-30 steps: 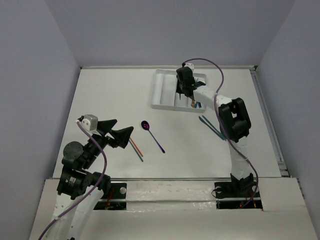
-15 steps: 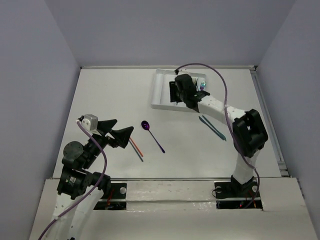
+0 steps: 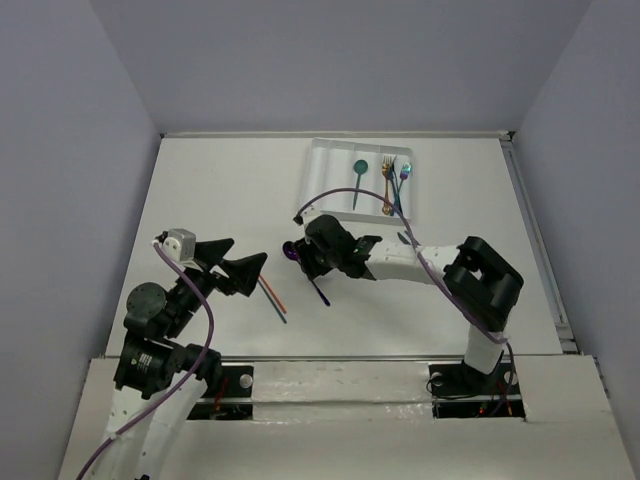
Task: Sort the eating utensils into containers
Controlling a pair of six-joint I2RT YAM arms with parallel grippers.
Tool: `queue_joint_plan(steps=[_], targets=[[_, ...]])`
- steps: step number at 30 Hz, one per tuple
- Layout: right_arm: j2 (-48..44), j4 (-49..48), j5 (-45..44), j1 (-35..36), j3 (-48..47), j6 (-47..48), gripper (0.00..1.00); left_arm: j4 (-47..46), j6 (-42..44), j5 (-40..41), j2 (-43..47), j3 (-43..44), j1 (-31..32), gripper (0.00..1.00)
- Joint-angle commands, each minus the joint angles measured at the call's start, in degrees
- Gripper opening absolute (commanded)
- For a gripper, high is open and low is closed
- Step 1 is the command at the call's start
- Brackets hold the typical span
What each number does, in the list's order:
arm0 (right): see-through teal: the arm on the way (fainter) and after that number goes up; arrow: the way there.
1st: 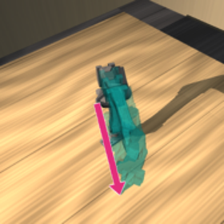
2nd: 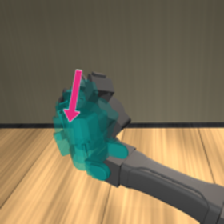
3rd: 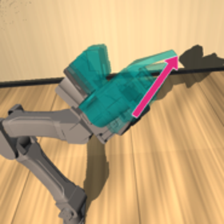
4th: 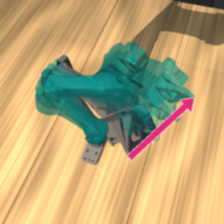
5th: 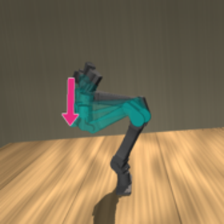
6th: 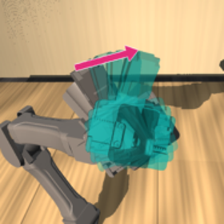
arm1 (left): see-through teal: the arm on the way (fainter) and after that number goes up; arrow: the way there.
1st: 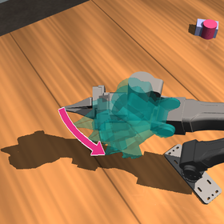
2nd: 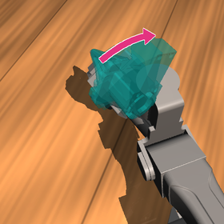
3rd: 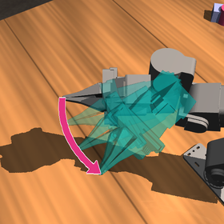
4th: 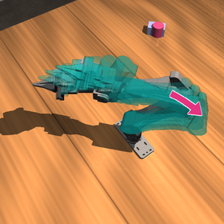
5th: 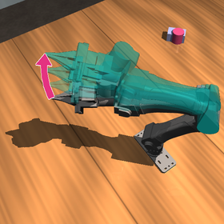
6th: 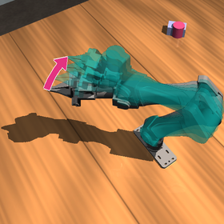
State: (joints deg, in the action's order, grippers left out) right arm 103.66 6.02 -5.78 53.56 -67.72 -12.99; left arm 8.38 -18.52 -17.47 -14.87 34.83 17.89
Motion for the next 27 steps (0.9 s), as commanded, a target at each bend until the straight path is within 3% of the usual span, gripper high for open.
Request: queue_joint_plan(steps=[1,9,11,12,13,16,22,27], targets=[[5.1,0.1,-2.3,2.7,-2.9,1.0,0.58,-2.8,0.3,0.2,-0.2,-0.5,0.0,0.99],[13.5,5.1,-9.0,5.3,-9.4,0.0,0.43,-2.8,0.3,0.2,-0.1,-0.6,0.0,0.99],[14.4,5.6,-9.2,5.3,-9.9,-0.9,0.34,-2.9,0.4,0.2,0.1,-0.6,0.0,0.99],[14.5,5.7,-9.3,5.3,-10.0,-1.2,0.19,-2.8,0.3,0.2,0.1,-0.6,0.0,0.99],[14.6,5.7,-9.4,5.3,-10.0,-1.5,0.13,-2.9,0.3,0.2,0.1,-0.6,0.0,0.99],[14.4,5.2,-10.3,5.3,-9.7,-3.0,0.0,-2.9,0.3,0.2,0.3,-0.6,0.0,0.99],[10.3,3.0,-13.6,5.3,-10.0,-3.4,0.0,-2.8,0.3,0.2,0.9,-0.6,0.0,0.99],[5.2,1.2,-15.7,1.1,-12.3,-3.6,0.0,-2.8,0.3,0.2,1.3,-0.6,0.0,0.99]])
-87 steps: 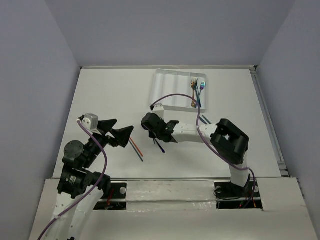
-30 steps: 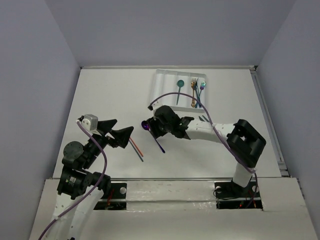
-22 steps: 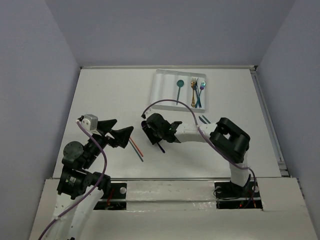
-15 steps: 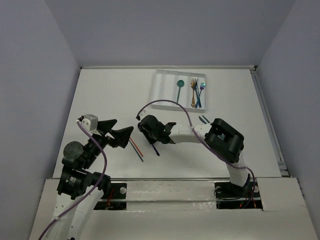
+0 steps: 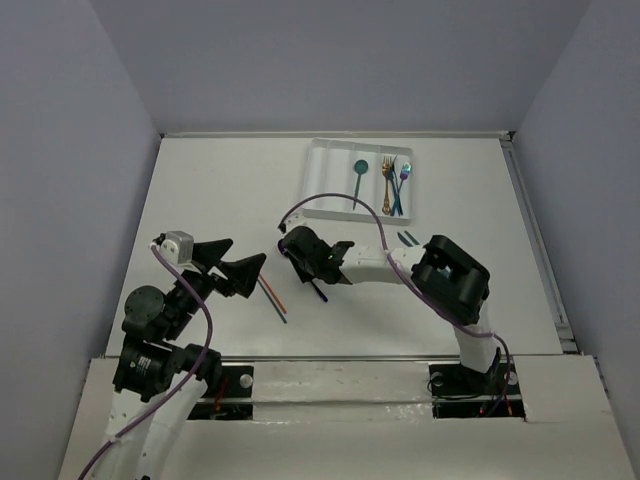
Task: Sort the eating utensils into containers
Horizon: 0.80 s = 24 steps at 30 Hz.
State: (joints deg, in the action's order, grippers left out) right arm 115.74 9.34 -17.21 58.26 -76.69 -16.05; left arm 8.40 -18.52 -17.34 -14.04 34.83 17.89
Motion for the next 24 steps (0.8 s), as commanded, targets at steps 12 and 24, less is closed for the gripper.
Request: queue_joint_plan(steps=[12,24], targets=[[-10.6,-11.9,1.0,-24.8,-5.5,-8.2,0.0,-2.8,0.3,0.2,0.2,-0.5,0.0,0.99],[5.4,-6.9,4.8,-35.6,-21.6,-12.1,0.0,-2.8,0.4,0.0,-0.2,-0.5,0.0,0.99]])
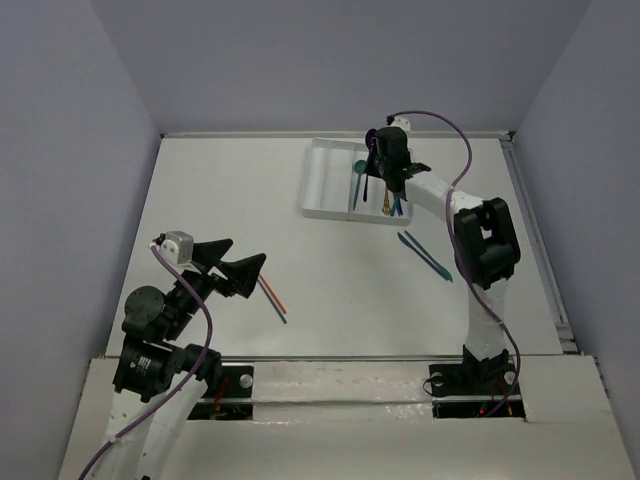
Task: Sort the eating utensils into containers
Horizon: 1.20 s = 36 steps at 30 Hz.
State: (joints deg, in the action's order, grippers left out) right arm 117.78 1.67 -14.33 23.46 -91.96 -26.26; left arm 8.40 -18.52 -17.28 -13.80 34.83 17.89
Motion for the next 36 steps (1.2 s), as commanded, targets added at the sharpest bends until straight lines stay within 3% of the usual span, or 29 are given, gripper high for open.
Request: queue_joint_plan(steps=[1,5,9,10,12,13,18,20,23,24,28,29,36], targets=[[4.2,1.0,2.3,-0.8,-7.1,-2.1,0.0,-2.8,0.3,0.1,-0.4,-0.5,0.6,0.99],[8.0,1.4,3.8,-2.0,-9.3,-5.6,0.0,-2.6,0.2,0.6,-0.6,-0.4,1.2,0.99],[9.1,1.8,4.6,-2.0,-9.6,-6.1,0.26,-2.4,0.2,0.8,-0.7,-0.4,2.3,0.99],[9.0,2.5,4.6,-2.0,-9.9,-5.7,0.37,-2.5,0.2,0.8,-0.7,-0.4,2.3,0.99],[7.7,3.7,4.8,-2.0,-9.9,-4.2,0.49,-2.5,0.2,0.9,-0.3,-0.4,2.9,0.99],[6.9,3.7,5.0,-2.0,-9.4,-3.6,0.5,-2.4,0.2,1.0,-0.2,-0.4,2.9,0.99],[-2.4,2.9,6.9,-2.0,-1.1,-0.3,0.5,-2.6,0.3,1.0,0.5,-0.3,3.4,0.99],[-10.0,1.2,6.5,-2.0,8.2,0.9,0.48,-2.6,0.3,1.1,1.0,-0.4,3.4,0.99],[-19.7,0.5,8.2,-2.0,20.4,1.5,0.34,-2.7,0.3,1.1,1.8,-0.4,3.9,0.99],[-21.6,0.6,12.7,-2.0,23.1,1.0,0.32,-2.6,0.4,1.2,2.1,-0.3,4.5,0.99],[-28.0,1.7,12.5,4.9,32.5,2.3,0.32,-2.5,0.3,1.3,2.3,-0.4,4.5,0.99],[-28.6,3.0,11.6,9.7,33.2,2.7,0.31,-2.4,0.3,1.3,2.2,-0.4,4.5,0.99],[-23.8,7.6,7.6,28.0,28.8,3.5,0.29,-1.3,0.1,5.0,3.2,0.3,4.5,0.99]])
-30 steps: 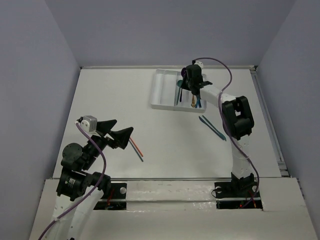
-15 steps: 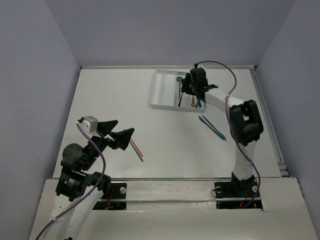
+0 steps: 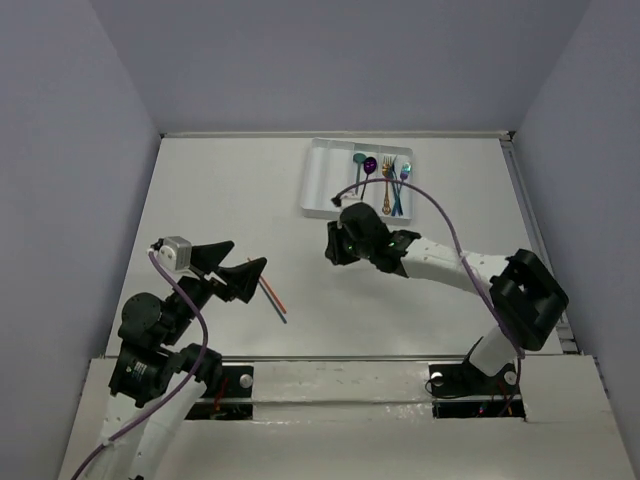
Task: Sort the eating utensils into containers
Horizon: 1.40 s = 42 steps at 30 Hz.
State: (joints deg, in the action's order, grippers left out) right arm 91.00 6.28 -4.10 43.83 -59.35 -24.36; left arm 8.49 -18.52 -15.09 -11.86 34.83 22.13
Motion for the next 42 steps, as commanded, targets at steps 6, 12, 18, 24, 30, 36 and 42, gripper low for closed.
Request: queue_joint_plan(steps=[6,12,18,24,30,36,42], targets=[[14.0,5.0,-6.5,17.1,-13.9,3.3,0.26,1.8,-1.0,12.7,6.6,1.2,0.3,0.99],[22.5,7.2,-10.0,20.8,-21.2,3.7,0.39,2.0,-1.2,14.0,7.6,1.2,0.3,0.99],[26.1,7.6,-9.3,22.6,-24.4,4.1,0.41,1.2,-0.8,12.4,6.7,1.0,0.3,0.99],[28.4,8.0,-10.1,23.7,-26.5,3.9,0.41,1.3,-0.9,12.1,6.8,1.0,0.3,0.99],[29.8,9.3,-12.0,24.2,-27.1,3.2,0.37,0.7,-0.8,11.1,6.7,0.8,0.3,0.99],[32.2,12.6,-16.8,24.8,-29.6,2.4,0.28,0.7,-0.8,11.0,6.8,0.7,0.3,0.99],[34.3,16.3,-20.9,24.8,-32.1,1.5,0.09,0.7,-0.8,10.9,6.8,0.7,0.3,0.99]])
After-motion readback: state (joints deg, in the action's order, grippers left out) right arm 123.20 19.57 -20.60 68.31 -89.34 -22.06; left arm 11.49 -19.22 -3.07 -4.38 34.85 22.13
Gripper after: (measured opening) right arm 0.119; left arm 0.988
